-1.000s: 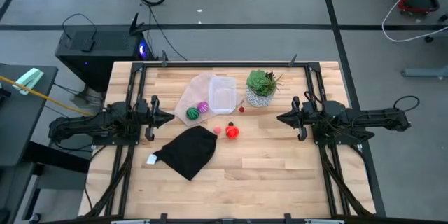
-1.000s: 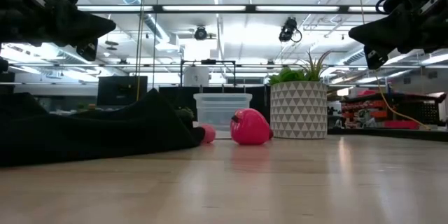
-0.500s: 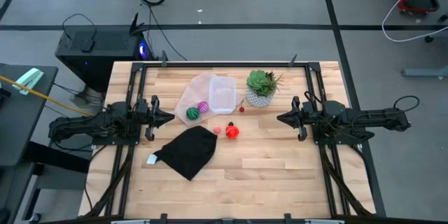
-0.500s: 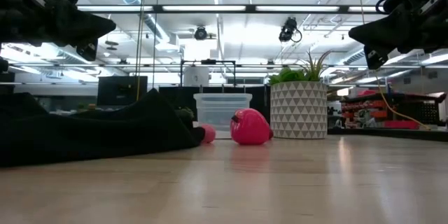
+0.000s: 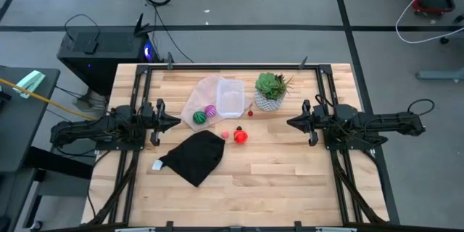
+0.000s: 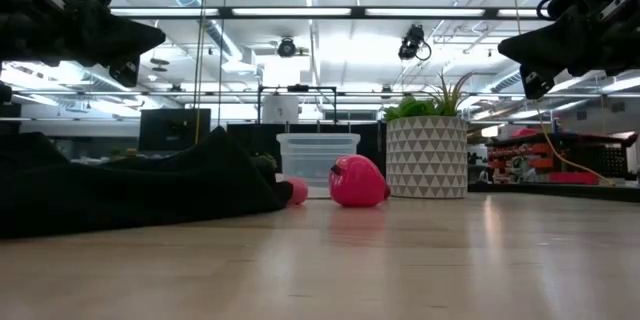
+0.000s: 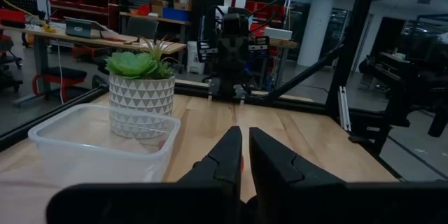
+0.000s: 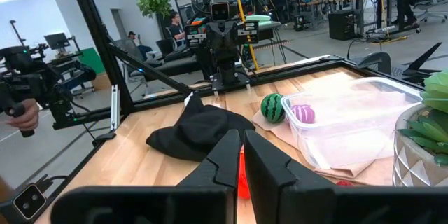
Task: Pick and placing Produce into tupperware
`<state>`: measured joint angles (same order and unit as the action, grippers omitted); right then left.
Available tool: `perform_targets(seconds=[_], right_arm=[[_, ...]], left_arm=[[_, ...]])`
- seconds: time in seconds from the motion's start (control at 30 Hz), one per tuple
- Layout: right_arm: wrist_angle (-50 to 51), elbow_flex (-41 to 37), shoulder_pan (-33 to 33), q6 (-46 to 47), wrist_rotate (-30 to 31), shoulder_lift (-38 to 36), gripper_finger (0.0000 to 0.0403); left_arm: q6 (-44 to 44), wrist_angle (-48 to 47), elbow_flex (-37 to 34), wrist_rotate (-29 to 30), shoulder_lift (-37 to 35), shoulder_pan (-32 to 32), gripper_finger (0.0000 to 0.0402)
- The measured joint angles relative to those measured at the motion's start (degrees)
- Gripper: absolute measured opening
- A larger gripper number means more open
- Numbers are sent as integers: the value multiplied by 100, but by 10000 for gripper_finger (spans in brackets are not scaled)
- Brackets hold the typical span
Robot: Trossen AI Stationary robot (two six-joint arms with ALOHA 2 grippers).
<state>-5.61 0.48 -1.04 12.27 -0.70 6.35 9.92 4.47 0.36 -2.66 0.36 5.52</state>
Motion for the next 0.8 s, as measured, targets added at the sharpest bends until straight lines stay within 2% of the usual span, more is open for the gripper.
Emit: perform_targets(seconds=[0.1,0.3,0.4,0.47,0.57,0.73,0.8], right_arm=[[0,-1,0,0,-1,0,29],[-2,0,0,0,20,-2,29],[-2,1,0,0,25,0,29],[-2,-1,0,2,27,0,29],[0,-1,0,2,30,-1,29],[-2,-1,0,145,40,-2,29],[-2,-1,0,390,42,-2,29]], left_arm=[[530,21,0,0,0,-2,29],[2539,168,2,0,0,-2,23],[2931,168,2,0,0,0,24],[2712,167,0,0,0,0,25],[1783,136,2,111,0,-2,19],[270,-121,0,1168,0,0,7],[-158,-96,0,1419,0,0,7]])
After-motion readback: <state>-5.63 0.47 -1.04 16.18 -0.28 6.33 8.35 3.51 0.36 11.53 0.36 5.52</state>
